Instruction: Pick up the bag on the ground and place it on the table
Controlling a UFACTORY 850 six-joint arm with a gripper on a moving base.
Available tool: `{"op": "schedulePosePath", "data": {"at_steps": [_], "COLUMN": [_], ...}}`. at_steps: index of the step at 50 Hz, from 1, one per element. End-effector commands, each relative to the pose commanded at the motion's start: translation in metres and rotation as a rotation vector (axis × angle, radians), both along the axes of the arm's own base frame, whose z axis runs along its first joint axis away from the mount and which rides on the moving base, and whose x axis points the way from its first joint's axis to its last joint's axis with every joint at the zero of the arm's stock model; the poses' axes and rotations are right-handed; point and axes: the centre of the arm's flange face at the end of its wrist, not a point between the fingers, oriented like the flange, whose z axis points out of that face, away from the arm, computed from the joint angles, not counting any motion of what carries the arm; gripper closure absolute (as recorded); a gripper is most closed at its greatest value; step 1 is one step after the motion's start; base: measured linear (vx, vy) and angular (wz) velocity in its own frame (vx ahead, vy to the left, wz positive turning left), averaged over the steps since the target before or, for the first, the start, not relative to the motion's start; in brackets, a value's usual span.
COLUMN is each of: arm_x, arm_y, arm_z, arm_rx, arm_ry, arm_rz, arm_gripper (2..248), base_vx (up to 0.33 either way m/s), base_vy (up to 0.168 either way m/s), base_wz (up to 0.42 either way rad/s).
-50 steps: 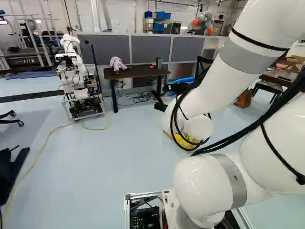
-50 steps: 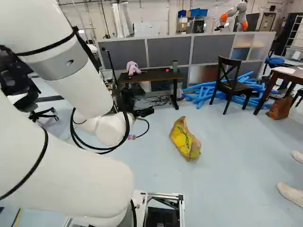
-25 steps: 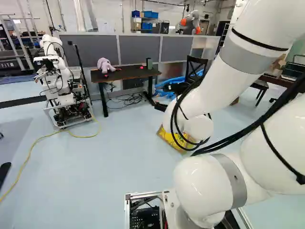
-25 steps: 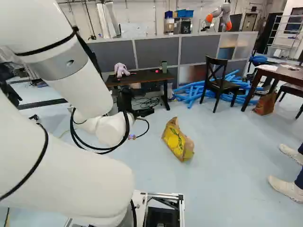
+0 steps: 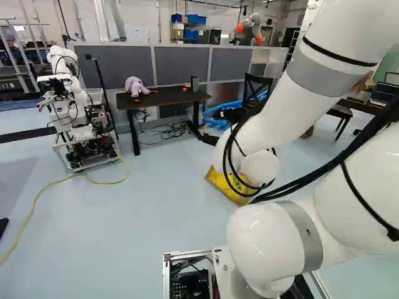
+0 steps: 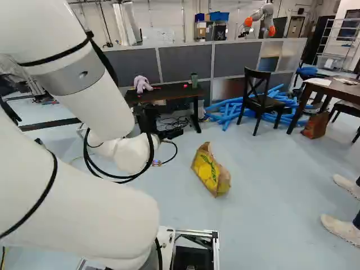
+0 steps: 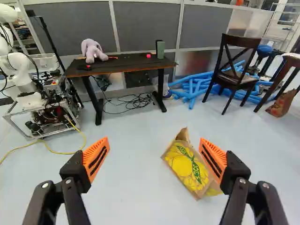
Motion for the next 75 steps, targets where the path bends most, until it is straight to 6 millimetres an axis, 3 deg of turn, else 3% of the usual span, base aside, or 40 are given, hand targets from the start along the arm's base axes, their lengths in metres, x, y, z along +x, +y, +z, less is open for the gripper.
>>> {"op": "schedulePosePath", "data": {"at_steps": [32, 75], "arm_x": [0.0000, 0.0000], "arm_y": [0.0000, 0.0000], "arm_z": [0.0000, 0.0000], "arm_rx": [0.000, 0.000], "arm_ry": [0.000, 0.000], "arm_rz": [0.000, 0.000], "arm_gripper": [3, 3], "base_vx": [0.106, 0.114], "base_vy": [-0.033, -0.079], "base_wz": [-0.007, -0.166]}}
